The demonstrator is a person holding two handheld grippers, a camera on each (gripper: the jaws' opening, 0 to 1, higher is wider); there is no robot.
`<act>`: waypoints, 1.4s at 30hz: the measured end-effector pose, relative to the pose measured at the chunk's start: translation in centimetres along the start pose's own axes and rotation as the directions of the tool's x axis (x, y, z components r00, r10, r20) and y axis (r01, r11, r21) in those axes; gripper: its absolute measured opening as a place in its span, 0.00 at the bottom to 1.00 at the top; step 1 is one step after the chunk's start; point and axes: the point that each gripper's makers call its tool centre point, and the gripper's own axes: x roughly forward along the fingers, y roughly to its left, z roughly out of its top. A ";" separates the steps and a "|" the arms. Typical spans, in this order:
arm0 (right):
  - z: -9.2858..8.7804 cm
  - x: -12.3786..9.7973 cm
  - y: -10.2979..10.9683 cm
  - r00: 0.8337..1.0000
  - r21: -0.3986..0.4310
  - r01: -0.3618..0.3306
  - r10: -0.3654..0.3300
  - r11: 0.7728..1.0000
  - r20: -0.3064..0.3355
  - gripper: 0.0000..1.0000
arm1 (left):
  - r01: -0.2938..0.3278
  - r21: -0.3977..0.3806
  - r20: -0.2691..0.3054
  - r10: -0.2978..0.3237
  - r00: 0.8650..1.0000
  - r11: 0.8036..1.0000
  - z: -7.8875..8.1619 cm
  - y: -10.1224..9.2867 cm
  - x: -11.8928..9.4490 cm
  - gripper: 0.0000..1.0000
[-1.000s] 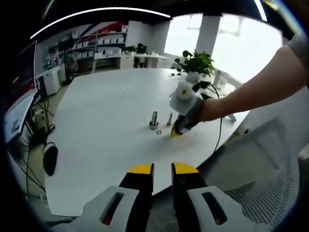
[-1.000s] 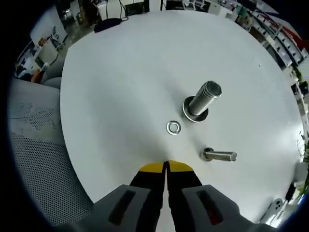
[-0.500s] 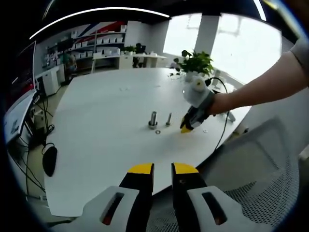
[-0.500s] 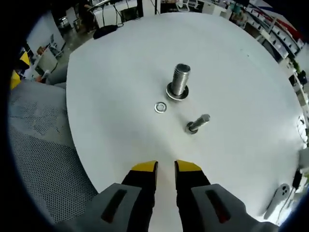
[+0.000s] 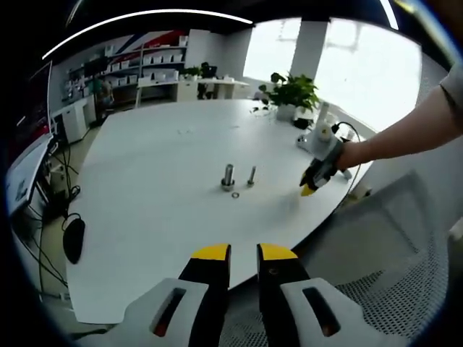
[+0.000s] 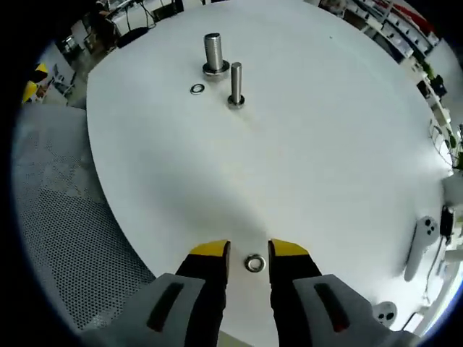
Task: Place the washer onto the threaded stud by aligning its center hole with the stud, sliding it down to the base, and recovering from edge contact or off-axis alignment until the washer reaches the visible bottom stop.
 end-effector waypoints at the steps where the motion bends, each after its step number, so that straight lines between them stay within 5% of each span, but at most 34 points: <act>1: -0.3 0.1 -0.1 1.000 0.006 0.001 -0.001 1.000 -0.005 0.23 | -0.001 0.000 0.000 0.001 1.000 1.000 0.0 0.0 0.0 0.12; 11: -0.9 0.2 0.1 0.999 0.035 -0.040 0.040 0.999 0.003 0.22 | -0.003 0.000 -0.010 0.003 1.000 1.000 -0.2 0.0 0.0 0.12; 19: -1.5 -0.1 0.6 0.996 -0.146 -0.078 0.070 0.986 -0.060 0.24 | -0.001 0.000 -0.019 0.001 1.000 1.000 -0.3 0.0 0.1 0.12; 33: -1.5 0.1 -0.1 0.997 -0.096 -0.058 0.052 0.994 -0.063 0.15 | -0.005 -0.002 -0.022 0.005 1.000 1.000 -0.4 0.1 0.1 0.12; 42: -1.4 0.3 -0.4 0.991 -0.049 -0.037 0.031 0.998 -0.133 0.14 | -0.007 0.003 -0.026 0.007 1.000 1.000 -0.4 0.0 0.1 0.11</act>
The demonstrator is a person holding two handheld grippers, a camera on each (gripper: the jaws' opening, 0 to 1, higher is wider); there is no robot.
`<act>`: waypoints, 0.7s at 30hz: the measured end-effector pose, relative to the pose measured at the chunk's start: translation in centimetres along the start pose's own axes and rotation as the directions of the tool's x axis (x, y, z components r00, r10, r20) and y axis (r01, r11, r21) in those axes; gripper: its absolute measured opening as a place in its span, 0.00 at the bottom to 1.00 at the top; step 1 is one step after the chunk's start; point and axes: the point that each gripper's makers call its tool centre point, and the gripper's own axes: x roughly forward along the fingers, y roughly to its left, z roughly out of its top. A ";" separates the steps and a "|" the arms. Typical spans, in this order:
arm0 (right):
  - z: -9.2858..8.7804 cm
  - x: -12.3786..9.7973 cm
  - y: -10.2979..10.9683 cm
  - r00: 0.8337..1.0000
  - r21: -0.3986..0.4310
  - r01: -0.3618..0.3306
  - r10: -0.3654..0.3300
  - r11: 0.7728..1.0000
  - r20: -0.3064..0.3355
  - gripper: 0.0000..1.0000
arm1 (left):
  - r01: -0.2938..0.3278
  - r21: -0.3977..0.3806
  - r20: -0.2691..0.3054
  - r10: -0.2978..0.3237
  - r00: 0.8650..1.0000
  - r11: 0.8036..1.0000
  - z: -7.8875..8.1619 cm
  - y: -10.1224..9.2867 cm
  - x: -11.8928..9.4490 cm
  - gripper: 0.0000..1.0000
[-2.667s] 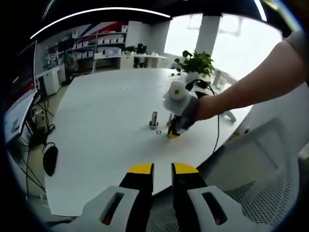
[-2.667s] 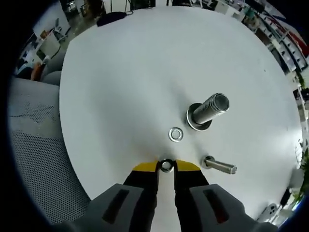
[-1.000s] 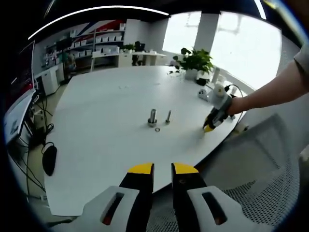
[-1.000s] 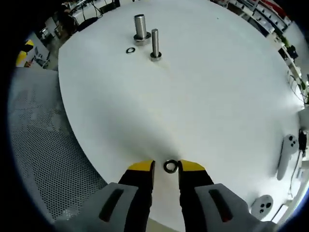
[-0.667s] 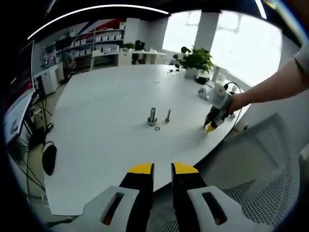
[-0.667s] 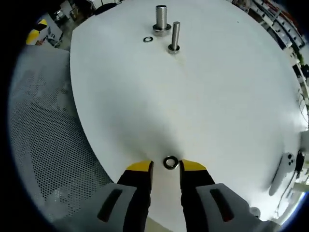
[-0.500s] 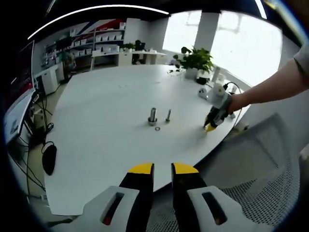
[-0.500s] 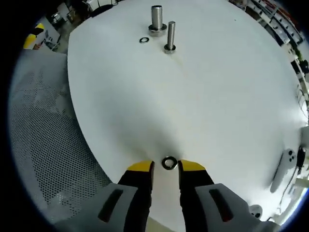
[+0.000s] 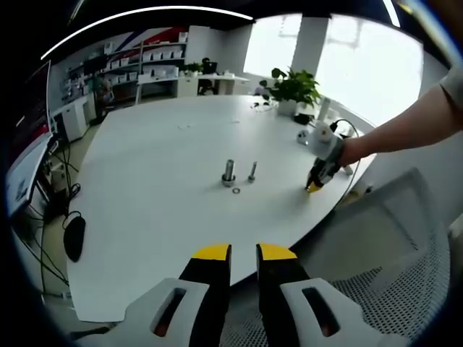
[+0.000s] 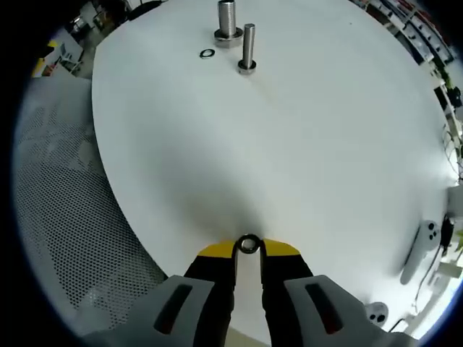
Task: Place the washer onto the threaded stud by aligning its center hole with the stud, sliding it down to the base, and recovering from edge contact or off-axis alignment until the washer reaches the visible bottom stop.
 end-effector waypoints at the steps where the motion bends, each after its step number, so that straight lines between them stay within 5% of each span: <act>1: 0.1 0.1 0.0 1.000 0.003 0.003 -0.003 1.000 -0.007 0.14 | -0.001 -0.001 0.002 0.001 1.000 1.000 0.0 0.0 0.0 0.11; 11: 0.1 -0.3 0.5 0.994 -0.039 0.105 -0.104 0.994 0.025 0.13 | -0.002 -0.003 0.007 0.002 1.000 1.000 0.1 0.0 0.0 0.11; 15: 0.8 -0.2 0.4 0.996 0.063 0.051 -0.055 0.997 0.068 0.13 | -0.004 -0.005 0.013 0.004 1.000 1.000 0.1 0.1 -0.1 0.11; 18: 2.6 -0.6 1.0 0.991 0.121 0.007 -0.023 0.993 0.128 0.13 | 0.000 -0.003 0.006 0.000 1.000 1.000 0.0 0.0 -0.1 0.11; 21: 5.5 -1.6 1.7 0.983 0.075 0.013 -0.027 0.997 0.183 0.13 | 0.005 0.004 -0.003 -0.005 1.000 1.000 -0.2 -0.1 0.0 0.11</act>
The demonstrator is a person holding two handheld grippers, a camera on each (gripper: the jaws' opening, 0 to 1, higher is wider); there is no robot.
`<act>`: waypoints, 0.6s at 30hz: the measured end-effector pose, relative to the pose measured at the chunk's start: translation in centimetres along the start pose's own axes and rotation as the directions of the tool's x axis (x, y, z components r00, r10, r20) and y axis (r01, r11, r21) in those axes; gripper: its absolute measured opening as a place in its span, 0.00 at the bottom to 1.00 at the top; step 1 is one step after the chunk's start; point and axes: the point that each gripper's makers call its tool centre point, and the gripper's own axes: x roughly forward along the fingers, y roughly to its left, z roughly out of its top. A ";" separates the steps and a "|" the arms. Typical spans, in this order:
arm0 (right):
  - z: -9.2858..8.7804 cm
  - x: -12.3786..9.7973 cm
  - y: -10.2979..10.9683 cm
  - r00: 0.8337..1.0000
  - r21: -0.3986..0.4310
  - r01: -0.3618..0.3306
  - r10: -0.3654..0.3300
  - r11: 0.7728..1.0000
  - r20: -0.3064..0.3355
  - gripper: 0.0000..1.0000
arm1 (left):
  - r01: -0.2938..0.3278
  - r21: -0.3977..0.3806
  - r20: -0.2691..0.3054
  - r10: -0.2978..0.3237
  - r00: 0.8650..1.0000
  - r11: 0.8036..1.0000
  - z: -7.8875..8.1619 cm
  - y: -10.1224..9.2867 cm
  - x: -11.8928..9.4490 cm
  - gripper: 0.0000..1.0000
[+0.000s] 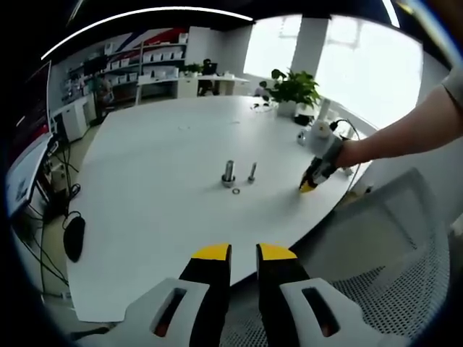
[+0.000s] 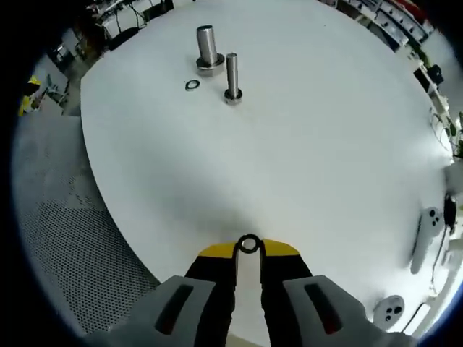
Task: Place the washer onto the threaded stud by aligning its center hole with the stud, sliding it down to the base, and recovering from edge contact or off-axis alignment until the washer reaches the visible bottom stop.
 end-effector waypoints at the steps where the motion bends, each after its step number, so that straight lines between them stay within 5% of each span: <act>1: 0.9 0.1 0.0 1.000 -0.020 -0.001 0.001 1.000 0.019 0.13 | 0.001 0.001 0.000 -0.001 1.000 1.000 0.0 0.0 0.0 0.11; 8: 7.6 -1.9 0.3 0.990 -0.086 0.016 -0.004 0.996 0.139 0.13 | 0.001 0.001 0.001 -0.001 1.000 1.000 0.0 0.0 0.0 0.11; 18: 11.6 -2.9 0.0 0.980 -0.161 0.041 -0.008 0.986 0.200 0.13 | 0.002 0.001 0.000 -0.002 1.000 1.000 0.0 0.0 0.0 0.11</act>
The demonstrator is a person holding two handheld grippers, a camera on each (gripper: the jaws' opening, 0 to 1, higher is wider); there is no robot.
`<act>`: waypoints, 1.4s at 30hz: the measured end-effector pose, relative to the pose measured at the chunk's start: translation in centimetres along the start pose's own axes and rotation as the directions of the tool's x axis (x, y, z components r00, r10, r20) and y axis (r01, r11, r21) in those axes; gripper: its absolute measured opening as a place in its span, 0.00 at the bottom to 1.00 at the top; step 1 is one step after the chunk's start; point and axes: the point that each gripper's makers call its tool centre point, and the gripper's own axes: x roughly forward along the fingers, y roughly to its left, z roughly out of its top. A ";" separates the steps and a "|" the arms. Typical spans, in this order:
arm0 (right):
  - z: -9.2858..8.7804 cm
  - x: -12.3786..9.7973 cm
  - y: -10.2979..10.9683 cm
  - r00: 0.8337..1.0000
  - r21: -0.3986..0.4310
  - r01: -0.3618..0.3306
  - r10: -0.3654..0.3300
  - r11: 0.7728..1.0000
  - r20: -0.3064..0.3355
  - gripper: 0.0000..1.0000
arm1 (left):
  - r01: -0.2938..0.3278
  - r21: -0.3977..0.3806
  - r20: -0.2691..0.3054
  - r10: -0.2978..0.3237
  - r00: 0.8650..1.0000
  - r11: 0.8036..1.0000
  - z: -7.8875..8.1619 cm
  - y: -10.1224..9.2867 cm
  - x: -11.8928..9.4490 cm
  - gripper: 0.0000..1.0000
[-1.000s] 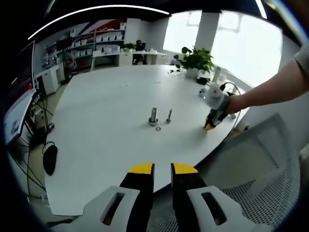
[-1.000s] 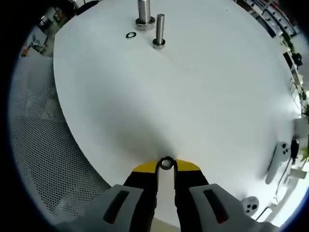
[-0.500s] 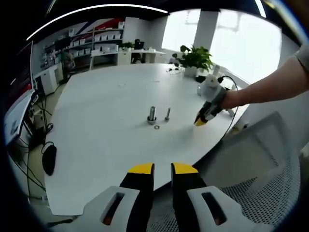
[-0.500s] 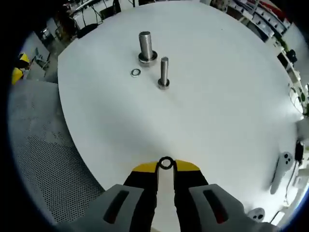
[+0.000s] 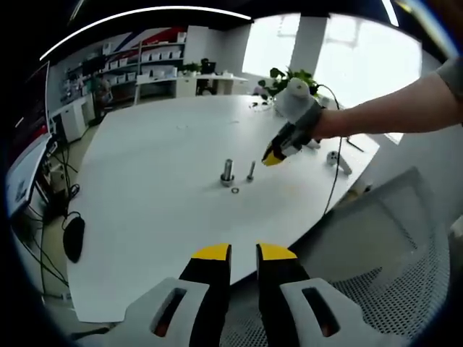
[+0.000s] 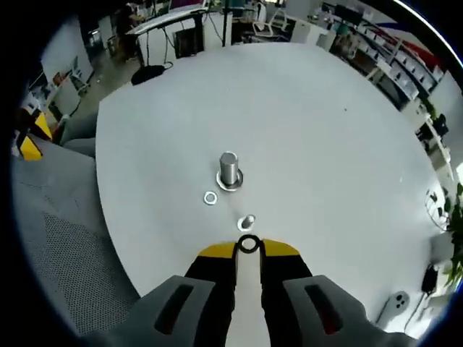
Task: Place the washer onto the threaded stud by aligning its center hole with the stud, sliding it down to the base, and recovering from edge contact or off-axis alignment until the washer reaches the visible bottom stop.
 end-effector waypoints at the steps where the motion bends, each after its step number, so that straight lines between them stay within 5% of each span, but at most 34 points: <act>1: 0.2 0.1 0.0 1.000 -0.002 -0.001 0.001 1.000 0.000 0.13 | 0.000 0.000 0.001 0.000 1.000 1.000 0.0 0.0 0.0 0.11; 8: 0.4 0.8 0.4 1.000 -0.072 -0.008 0.006 0.997 -0.027 0.13 | 0.004 0.004 0.002 -0.004 1.000 1.000 0.1 -0.1 0.0 0.11; 42: 1.3 2.1 0.0 0.997 -0.169 -0.038 0.025 0.985 -0.080 0.13 | 0.003 0.004 -0.002 -0.003 1.000 1.000 0.0 0.0 0.1 0.11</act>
